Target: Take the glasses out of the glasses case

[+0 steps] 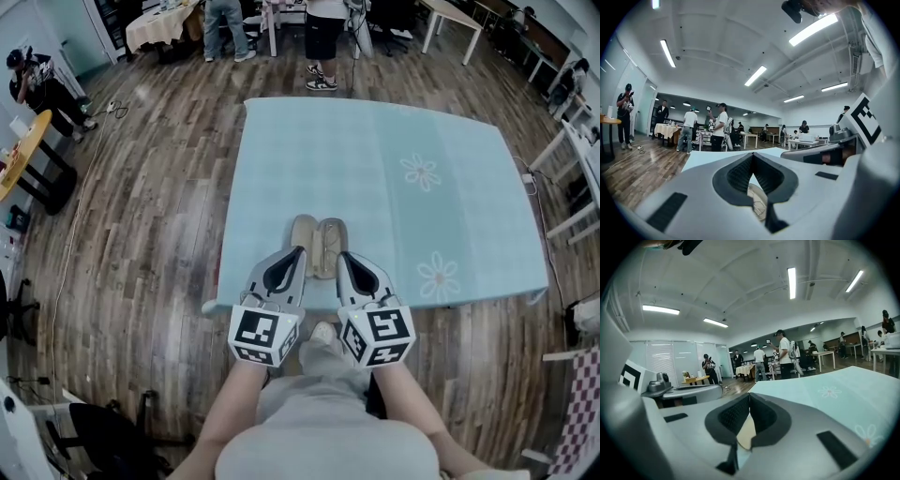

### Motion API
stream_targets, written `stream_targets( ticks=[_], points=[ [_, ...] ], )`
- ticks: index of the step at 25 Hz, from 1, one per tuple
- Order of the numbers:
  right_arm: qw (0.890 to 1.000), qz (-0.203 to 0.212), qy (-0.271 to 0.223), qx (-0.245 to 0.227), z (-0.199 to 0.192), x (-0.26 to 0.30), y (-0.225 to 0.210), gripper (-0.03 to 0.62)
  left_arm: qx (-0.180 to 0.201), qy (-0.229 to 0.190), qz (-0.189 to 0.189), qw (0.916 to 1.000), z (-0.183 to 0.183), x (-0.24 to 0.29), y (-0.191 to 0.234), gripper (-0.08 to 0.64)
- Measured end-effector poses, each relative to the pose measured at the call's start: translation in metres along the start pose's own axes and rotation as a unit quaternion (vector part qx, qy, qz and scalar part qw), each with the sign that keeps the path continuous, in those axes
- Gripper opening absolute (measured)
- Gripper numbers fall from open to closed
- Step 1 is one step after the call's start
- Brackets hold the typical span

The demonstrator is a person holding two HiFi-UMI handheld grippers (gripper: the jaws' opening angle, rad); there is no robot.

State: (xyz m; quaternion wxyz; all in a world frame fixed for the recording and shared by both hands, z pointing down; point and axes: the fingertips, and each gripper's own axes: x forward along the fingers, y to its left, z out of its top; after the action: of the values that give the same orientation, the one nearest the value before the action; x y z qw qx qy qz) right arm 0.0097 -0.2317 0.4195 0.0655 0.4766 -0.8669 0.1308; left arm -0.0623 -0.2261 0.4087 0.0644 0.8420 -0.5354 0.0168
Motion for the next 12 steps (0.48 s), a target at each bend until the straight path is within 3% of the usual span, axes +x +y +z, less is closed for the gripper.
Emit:
stream_targets(
  ticks=[4,9,12],
  points=[
    [1.000,0.003,0.021,0.004,-0.002,0.021,-0.015,0.009,-0.001,0.025,0.007,0.9997,-0.010,0.025,0.009,0.006],
    [0.998,0.004,0.056,0.012,-0.009,0.047,-0.037,0.009,-0.053,0.050,0.012,0.9972,-0.018,0.058,0.021,0.006],
    [0.997,0.011,0.077,0.018,-0.018,0.062,-0.045,0.010,-0.054,0.070,0.008,0.9960,-0.026,0.071,0.026,0.008]
  ],
)
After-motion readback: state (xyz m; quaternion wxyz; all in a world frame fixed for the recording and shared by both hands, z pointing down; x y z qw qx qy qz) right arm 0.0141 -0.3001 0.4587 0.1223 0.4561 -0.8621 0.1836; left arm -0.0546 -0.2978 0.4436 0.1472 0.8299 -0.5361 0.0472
